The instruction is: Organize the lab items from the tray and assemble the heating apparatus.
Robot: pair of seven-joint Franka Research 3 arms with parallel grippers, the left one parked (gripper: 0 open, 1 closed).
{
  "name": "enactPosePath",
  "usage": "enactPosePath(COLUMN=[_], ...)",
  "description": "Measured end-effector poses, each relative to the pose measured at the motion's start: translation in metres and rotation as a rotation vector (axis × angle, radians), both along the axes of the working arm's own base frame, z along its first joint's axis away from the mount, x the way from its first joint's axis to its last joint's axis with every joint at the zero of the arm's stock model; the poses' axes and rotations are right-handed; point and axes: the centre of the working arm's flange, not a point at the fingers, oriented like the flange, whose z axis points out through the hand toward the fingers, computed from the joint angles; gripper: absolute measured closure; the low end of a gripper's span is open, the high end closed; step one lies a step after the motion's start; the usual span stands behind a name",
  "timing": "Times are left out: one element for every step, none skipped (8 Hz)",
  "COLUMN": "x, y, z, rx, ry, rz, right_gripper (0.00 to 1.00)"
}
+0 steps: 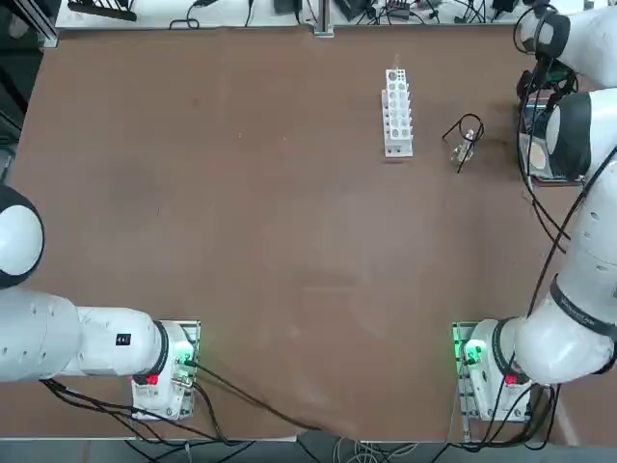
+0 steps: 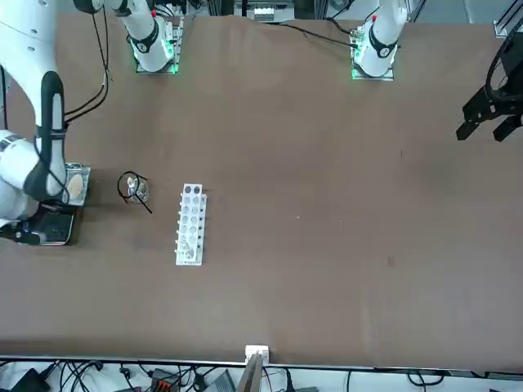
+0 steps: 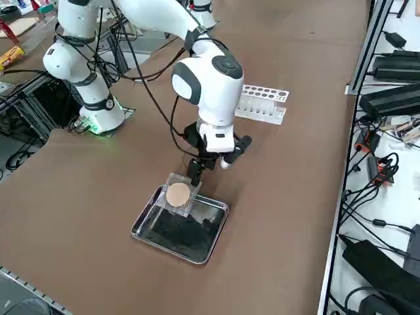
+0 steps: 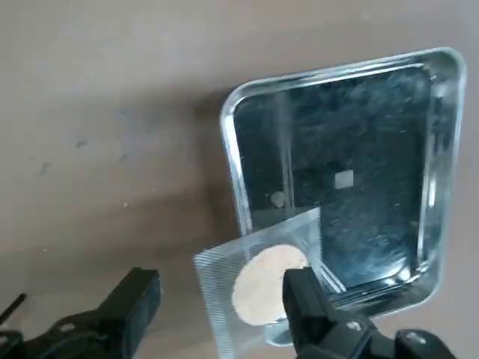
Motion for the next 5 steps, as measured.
enactPosePath(x=[-0.003,-0.006,-0.010,-0.017,-0.023], y=[0.015,0.028,0.037,0.039,0.039], z=[-0.010,-0.021,-0.032,-0.043,-0.053], rx=[-0.021,-0.046,-0.086,-0.126,-0.161], ry=[0.002,0.008,0.017,0.029,0.046], rz=[-0.008,-0.003,0.015,0.030,0.052], right_gripper=[0.00,0.00,0.00,0.00,0.00])
